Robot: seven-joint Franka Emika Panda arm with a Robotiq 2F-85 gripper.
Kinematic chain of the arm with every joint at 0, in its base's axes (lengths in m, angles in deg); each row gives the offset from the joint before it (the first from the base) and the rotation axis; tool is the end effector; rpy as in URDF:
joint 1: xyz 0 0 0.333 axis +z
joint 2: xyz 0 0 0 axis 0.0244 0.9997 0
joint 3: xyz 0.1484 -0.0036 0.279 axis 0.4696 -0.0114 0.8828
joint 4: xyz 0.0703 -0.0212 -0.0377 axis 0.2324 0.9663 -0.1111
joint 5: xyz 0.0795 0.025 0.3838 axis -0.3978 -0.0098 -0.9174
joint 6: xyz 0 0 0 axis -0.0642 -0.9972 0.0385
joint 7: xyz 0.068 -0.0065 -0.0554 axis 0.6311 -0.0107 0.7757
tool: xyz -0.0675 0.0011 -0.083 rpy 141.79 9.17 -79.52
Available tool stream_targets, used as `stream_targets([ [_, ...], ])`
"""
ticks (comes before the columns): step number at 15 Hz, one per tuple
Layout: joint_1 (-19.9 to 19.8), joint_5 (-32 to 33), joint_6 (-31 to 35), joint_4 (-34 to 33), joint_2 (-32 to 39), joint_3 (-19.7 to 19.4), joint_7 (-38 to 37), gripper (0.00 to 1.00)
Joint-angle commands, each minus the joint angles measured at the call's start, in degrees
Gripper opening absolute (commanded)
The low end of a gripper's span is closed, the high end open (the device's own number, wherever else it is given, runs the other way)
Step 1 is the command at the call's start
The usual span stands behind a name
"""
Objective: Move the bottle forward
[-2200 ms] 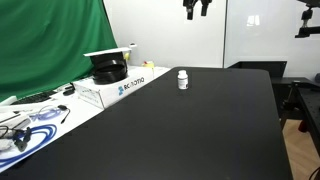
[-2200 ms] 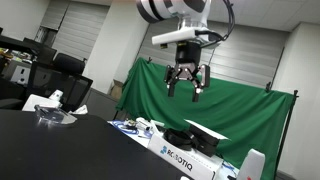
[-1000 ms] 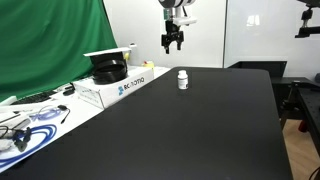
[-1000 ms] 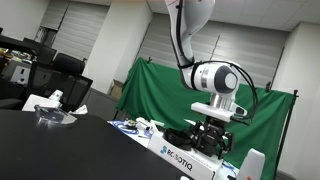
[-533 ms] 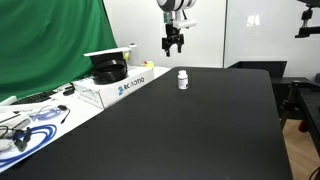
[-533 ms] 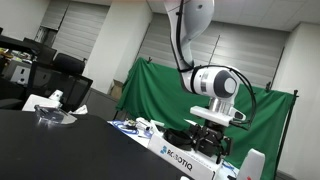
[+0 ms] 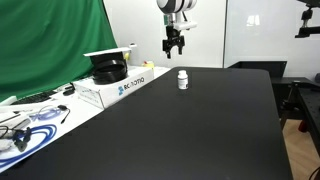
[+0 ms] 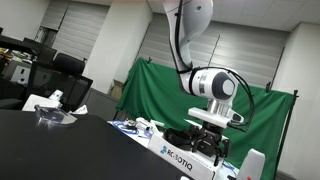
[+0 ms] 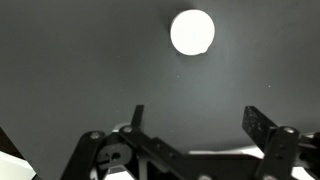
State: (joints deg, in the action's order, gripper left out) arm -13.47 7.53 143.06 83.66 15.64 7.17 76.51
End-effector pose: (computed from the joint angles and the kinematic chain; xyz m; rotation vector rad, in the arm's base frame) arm 0.6986 -0.2518 0.2705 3.0562 -0.4443 0.1208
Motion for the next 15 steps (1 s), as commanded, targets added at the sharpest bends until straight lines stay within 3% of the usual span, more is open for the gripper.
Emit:
stream_targets([
  [1,-0.18,0.12,-0.17,-0.24,0.10,0.15,-0.01,1.00],
  [15,0.04,-3.36,7.37,11.05,-0.27,2.08,-0.76,1.00],
])
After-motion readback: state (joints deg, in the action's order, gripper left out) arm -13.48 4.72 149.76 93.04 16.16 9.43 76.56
